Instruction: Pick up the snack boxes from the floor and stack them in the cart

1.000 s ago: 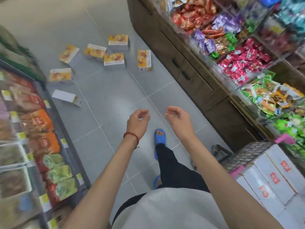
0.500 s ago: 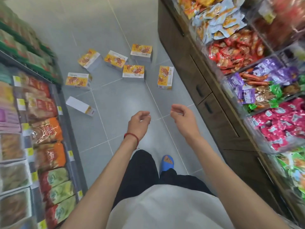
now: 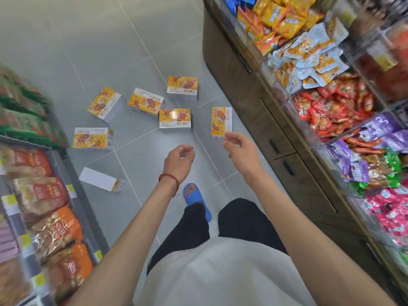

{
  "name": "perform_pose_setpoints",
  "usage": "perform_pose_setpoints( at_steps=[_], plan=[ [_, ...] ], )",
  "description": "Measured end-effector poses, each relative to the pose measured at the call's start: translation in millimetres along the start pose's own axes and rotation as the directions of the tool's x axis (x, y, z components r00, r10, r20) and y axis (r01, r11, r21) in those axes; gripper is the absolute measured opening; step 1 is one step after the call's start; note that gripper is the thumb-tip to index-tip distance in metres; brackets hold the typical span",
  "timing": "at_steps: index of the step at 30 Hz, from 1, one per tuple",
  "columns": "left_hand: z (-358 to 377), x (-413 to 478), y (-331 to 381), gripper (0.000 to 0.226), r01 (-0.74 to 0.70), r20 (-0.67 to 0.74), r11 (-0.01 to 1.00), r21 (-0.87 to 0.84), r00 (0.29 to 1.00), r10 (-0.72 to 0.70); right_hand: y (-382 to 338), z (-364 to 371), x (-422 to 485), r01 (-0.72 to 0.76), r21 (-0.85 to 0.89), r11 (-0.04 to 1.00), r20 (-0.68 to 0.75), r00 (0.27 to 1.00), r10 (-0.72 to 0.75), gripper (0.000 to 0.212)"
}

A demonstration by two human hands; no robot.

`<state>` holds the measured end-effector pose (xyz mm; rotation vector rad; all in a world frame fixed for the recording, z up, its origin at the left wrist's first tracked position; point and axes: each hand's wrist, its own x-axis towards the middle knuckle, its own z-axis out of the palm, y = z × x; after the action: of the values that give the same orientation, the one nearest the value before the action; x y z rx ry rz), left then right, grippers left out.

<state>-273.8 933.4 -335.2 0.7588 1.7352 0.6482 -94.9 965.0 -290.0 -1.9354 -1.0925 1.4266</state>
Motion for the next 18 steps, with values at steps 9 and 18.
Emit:
perform_pose_setpoints(
  at_steps=[9, 18],
  plan=[
    [-4.9, 90.9, 59.4, 0.019, 0.012, 0.092, 0.997, 0.081, 0.996, -0.019, -34.8, 14.3, 62.6, -0.079, 0.074, 0.994, -0.064, 0.994, 0.083, 0.028],
    [31.3, 189.5, 109.3, 0.019, 0.098, 0.136, 0.97, 0.223, 0.982, -0.13, -44.4, -2.6, 160.4, -0.193, 0.168, 0.967, -0.097, 0.973, 0.211, 0.026]
  ],
)
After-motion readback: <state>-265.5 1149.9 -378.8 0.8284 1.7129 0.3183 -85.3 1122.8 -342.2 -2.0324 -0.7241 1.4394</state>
